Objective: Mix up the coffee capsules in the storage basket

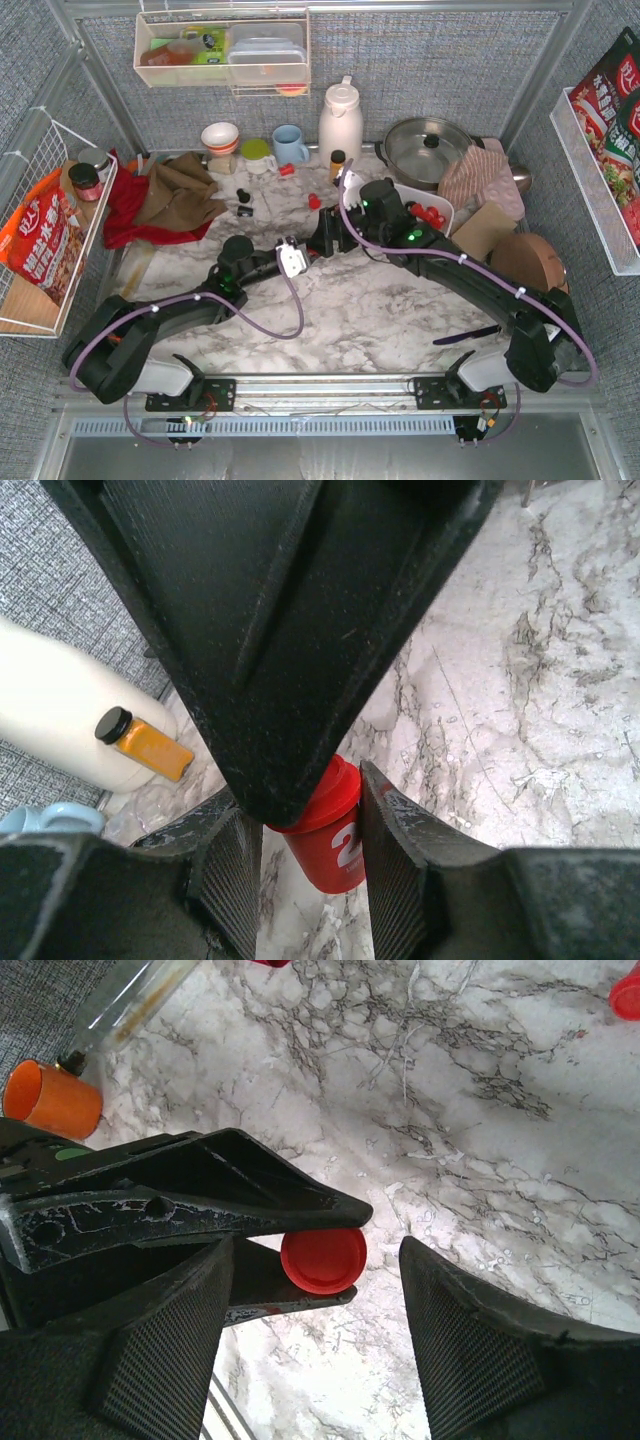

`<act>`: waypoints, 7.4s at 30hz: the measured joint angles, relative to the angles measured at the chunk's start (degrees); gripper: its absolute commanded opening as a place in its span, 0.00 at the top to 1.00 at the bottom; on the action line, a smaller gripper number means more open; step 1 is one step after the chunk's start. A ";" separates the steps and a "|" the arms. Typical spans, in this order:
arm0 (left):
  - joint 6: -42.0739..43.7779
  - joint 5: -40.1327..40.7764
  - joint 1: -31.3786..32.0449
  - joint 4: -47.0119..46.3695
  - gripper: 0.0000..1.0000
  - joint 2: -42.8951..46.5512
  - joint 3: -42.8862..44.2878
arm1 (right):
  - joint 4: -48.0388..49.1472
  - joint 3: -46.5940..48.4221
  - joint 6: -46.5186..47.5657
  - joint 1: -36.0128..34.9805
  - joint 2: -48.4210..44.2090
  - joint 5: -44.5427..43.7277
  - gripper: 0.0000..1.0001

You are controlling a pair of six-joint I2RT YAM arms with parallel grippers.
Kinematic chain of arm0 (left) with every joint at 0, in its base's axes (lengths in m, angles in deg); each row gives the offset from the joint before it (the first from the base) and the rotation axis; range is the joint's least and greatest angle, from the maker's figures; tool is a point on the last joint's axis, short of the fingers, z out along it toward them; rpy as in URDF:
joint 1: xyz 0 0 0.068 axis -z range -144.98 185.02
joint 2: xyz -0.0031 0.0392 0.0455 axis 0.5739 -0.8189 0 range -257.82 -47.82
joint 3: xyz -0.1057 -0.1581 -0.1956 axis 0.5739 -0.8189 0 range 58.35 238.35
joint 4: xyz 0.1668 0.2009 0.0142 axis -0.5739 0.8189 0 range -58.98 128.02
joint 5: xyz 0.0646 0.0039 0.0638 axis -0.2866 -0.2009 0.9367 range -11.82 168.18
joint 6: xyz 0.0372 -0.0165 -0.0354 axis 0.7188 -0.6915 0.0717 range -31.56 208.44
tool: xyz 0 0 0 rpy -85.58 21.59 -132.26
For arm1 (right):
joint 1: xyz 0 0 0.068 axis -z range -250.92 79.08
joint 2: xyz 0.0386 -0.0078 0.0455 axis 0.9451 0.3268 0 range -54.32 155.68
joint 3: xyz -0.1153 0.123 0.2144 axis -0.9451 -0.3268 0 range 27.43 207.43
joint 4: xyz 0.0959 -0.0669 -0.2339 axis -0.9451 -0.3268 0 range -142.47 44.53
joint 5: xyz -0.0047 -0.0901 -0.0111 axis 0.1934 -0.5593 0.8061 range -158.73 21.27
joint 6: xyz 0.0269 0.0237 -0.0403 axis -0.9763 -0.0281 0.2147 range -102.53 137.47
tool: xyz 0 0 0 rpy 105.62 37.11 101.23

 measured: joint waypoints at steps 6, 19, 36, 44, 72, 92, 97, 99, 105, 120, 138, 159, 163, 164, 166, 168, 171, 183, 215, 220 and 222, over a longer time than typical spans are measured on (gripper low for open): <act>0.00 1.51 0.87 0.57 0.70 1.09 0.00 | -0.42 0.00 0.02 -1.20 1.60 -1.01 0.28; -0.26 1.97 1.42 0.07 0.69 1.88 -0.07 | -1.05 0.00 -0.70 -2.45 1.75 -4.83 0.41; -2.80 3.04 2.21 -1.84 0.01 2.71 -0.20 | -0.22 -1.40 -3.67 -2.71 0.13 -9.44 0.80; -6.19 8.02 2.16 -5.03 0.01 3.19 -0.59 | -0.17 -1.86 -3.67 -2.19 -1.84 -16.20 0.89; -31.36 54.80 -7.48 26.93 0.01 -13.84 24.50 | 1.57 5.60 9.46 20.94 17.88 -37.68 0.22; -39.54 44.22 -22.18 51.56 0.15 -39.67 48.54 | 3.76 0.42 6.14 20.98 10.23 -28.50 0.22; -40.70 45.57 -22.47 55.17 0.21 -41.72 50.05 | 4.35 -0.07 5.49 20.98 9.97 -26.99 0.22; -41.51 45.88 -22.43 55.28 0.27 -41.86 50.05 | 4.42 -0.22 5.27 20.98 9.94 -26.01 0.22; -40.81 45.66 -22.47 53.40 0.46 -41.88 49.24 | 4.46 -0.28 5.03 20.94 9.57 -24.87 0.22; -37.35 40.13 -21.81 48.70 0.56 -31.78 40.68 | 1.22 1.79 4.63 20.26 6.01 -18.34 0.22; -13.27 -1.03 -8.66 -2.47 0.50 -5.51 3.74 | -9.38 5.53 10.40 8.11 -2.19 -2.19 0.32; -10.56 -8.28 -3.19 -7.28 0.50 -3.93 3.08 | -8.41 6.14 9.25 0.52 1.60 -1.66 0.46; -10.78 -8.11 -3.04 -7.28 0.50 -3.91 3.08 | -8.41 6.10 9.05 -0.09 1.77 -2.10 0.49; -10.80 -8.11 -3.02 -7.28 0.50 -3.89 3.08 | -8.41 6.10 9.05 -0.11 1.79 -2.10 0.51; -11.02 -7.89 -2.97 -7.28 0.50 -3.89 3.08 | -8.39 6.05 8.81 -0.24 1.84 -2.54 0.56; -11.23 -7.15 -2.97 -7.30 0.47 -3.89 3.08 | -8.39 5.95 8.59 -0.33 1.92 -2.73 0.62; -11.61 -6.38 -2.97 -7.17 0.41 -3.89 3.08 | -7.41 5.40 6.88 -0.39 2.12 -3.26 0.73; -12.81 -5.75 -2.93 -8.13 0.01 -3.87 3.04 | -6.51 4.63 3.69 -0.39 1.90 -8.61 0.99; -26.29 29.38 -2.93 19.80 0.01 -13.38 21.59 | 2.82 -4.61 9.35 22.67 11.56 -40.52 0.52; -27.30 33.97 -2.93 24.39 0.01 -14.78 24.33 | 4.57 -4.90 10.25 23.08 13.16 -38.93 0.28; -27.89 35.47 -2.93 26.51 0.01 -15.72 25.99 | 5.22 -5.46 10.36 23.04 12.61 -38.62 0.24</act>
